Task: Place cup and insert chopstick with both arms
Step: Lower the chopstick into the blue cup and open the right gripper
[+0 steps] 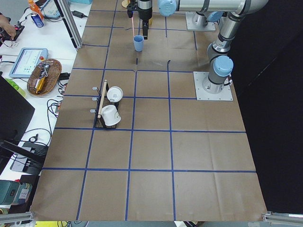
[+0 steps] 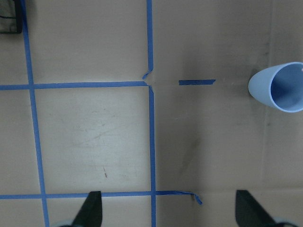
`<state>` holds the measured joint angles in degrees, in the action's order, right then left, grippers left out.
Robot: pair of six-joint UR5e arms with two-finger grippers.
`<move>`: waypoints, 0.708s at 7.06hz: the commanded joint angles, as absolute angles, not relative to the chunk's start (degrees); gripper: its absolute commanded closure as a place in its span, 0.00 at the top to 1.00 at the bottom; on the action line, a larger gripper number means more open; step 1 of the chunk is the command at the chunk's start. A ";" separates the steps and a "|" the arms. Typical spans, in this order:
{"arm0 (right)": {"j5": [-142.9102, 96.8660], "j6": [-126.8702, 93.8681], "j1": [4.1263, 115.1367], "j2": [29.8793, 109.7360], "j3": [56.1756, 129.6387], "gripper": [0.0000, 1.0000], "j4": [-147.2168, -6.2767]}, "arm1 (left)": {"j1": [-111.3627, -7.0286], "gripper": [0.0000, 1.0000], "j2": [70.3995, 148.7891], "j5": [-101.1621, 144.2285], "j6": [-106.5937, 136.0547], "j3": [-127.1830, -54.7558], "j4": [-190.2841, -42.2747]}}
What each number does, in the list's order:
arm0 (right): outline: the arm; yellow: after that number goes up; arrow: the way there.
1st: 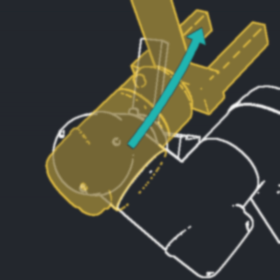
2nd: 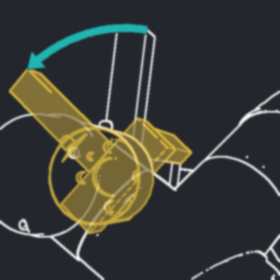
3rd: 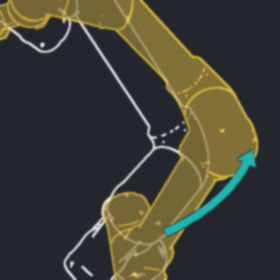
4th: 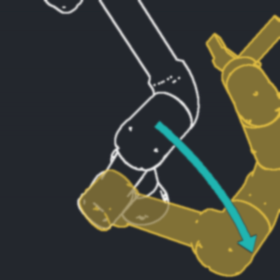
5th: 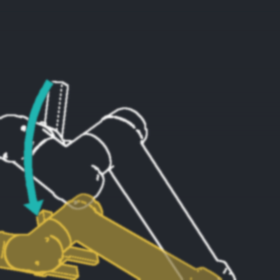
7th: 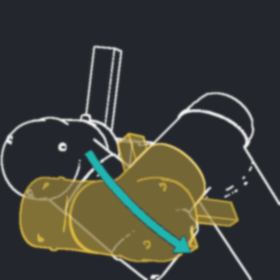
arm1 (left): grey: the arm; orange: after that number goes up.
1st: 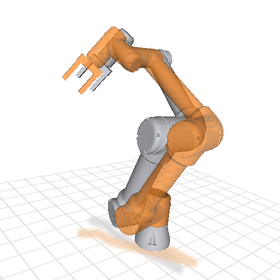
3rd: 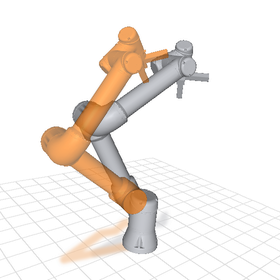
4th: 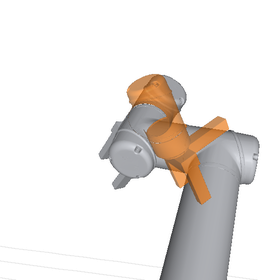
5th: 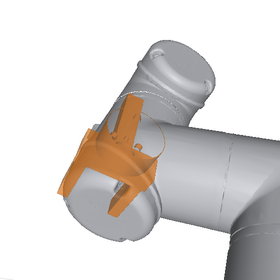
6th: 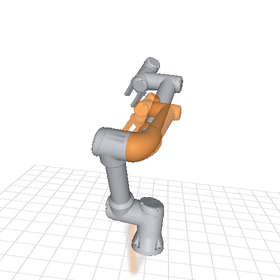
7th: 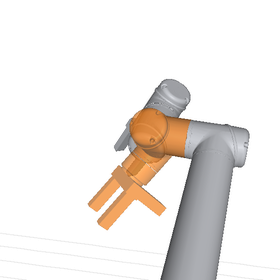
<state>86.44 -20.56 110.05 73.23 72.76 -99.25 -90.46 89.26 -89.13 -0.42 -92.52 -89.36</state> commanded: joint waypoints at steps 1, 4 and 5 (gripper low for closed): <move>85.87 -22.58 110.13 74.18 72.77 0.02 -95.98 | -90.53 1.00 89.30 -89.03 -0.35 -92.46 -89.30; 85.69 -23.99 110.30 73.22 73.47 0.02 -96.76 | -90.53 1.00 89.30 -89.12 -0.35 -92.55 -89.38; 85.78 -23.99 110.30 72.95 74.35 0.03 -97.20 | -90.53 1.00 89.30 -89.03 -0.35 -92.37 -89.38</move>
